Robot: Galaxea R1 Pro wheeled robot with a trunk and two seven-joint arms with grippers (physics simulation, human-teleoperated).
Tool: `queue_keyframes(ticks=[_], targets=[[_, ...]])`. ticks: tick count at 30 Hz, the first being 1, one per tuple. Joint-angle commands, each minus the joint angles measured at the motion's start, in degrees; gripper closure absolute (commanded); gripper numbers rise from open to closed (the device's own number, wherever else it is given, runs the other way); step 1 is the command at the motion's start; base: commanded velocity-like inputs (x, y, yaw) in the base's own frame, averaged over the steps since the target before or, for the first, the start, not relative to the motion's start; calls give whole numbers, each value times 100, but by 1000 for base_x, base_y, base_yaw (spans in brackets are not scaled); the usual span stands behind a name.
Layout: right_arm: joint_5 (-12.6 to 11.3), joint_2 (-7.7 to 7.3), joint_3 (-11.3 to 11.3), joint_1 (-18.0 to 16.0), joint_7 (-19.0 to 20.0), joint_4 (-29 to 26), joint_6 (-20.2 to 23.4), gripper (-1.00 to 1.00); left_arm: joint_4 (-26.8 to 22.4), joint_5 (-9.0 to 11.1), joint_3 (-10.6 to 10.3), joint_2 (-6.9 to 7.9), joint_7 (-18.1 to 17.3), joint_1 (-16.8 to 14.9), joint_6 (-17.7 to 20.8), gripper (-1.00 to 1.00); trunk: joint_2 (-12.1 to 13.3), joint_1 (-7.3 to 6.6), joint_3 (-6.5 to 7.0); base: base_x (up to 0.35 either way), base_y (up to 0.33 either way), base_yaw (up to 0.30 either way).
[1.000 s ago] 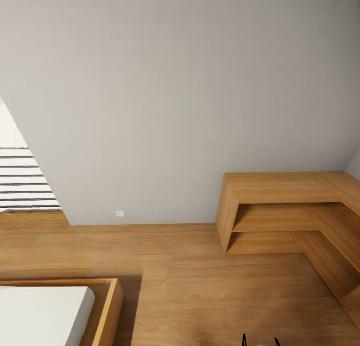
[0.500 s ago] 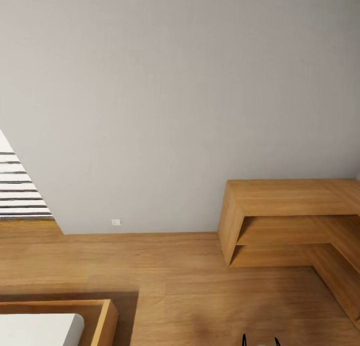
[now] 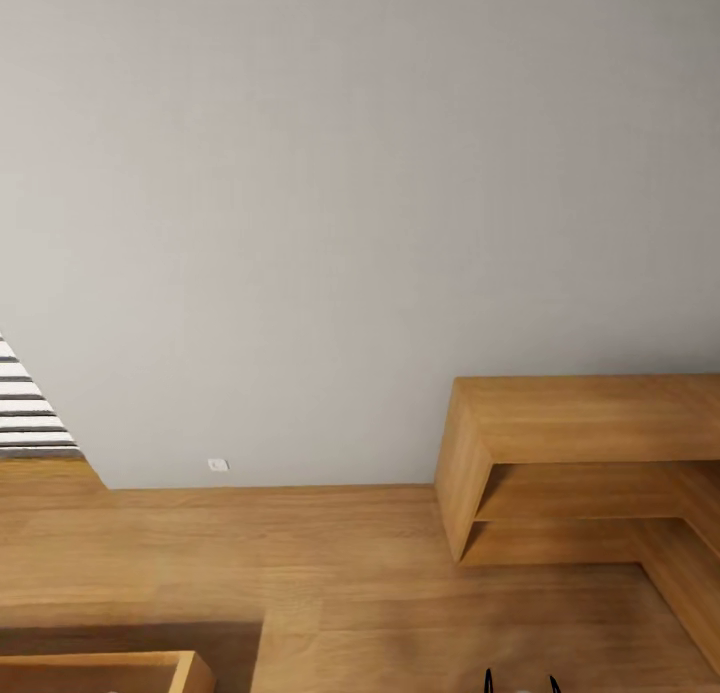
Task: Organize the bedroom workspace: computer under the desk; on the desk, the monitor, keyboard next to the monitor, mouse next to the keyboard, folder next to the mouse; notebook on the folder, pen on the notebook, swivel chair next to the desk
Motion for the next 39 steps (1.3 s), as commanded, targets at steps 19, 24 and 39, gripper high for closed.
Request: queue_keyframes(ticks=[19, 24, 39], targets=[[-10, 8, 48, -3, -40, 10, 0, -100, -2, 24, -51, -4, 18, -2, -11, -100, -5, 4, -7, 265, -80, 0], [-10, 5, 48, -3, -40, 8, 0, -100, -2, 24, -56, -2, 22, -2, -16, -100, -5, 4, -7, 252, -8, 0], [39, -5, 49, -17, 353, -219, -168, -100, -2, 19, -63, -8, -3, -2, -11, -100, -5, 4, -6, 196, 0, -76]])
